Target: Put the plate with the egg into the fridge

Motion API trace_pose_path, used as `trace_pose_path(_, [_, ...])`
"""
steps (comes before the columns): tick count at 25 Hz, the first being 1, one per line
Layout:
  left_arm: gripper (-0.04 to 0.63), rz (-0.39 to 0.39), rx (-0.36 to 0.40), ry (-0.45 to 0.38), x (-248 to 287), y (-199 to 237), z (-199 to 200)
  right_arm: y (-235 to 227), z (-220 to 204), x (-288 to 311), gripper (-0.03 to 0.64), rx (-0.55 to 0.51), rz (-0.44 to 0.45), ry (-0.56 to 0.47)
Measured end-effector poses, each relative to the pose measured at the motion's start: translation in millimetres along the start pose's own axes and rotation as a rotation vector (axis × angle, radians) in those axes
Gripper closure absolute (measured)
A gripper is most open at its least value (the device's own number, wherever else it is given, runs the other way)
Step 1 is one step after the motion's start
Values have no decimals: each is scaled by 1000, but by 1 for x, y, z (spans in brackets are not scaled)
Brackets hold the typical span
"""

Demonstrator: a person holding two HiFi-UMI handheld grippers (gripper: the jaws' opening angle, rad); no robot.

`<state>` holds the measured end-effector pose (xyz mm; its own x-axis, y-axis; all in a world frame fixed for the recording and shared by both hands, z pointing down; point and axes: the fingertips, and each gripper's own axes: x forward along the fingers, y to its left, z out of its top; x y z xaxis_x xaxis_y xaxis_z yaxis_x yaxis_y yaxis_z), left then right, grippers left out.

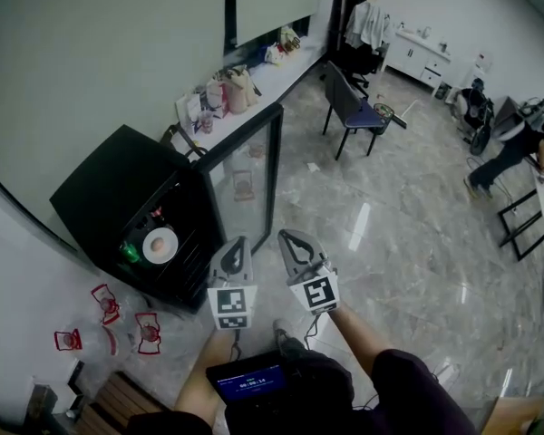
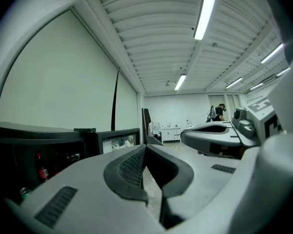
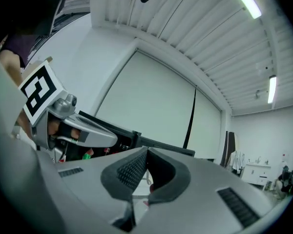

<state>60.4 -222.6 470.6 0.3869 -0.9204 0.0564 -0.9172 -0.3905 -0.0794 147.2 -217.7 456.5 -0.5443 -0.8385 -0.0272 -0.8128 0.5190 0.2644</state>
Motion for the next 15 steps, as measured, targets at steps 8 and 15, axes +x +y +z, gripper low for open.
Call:
trace_pose_path(8, [586,1,11,10,67,-18,-9,-54,-28,31,606,85,98,-30])
trace_pose_path(15, [586,76,8,40,181,-17,-33,-133,-95,114,540,130,231,17])
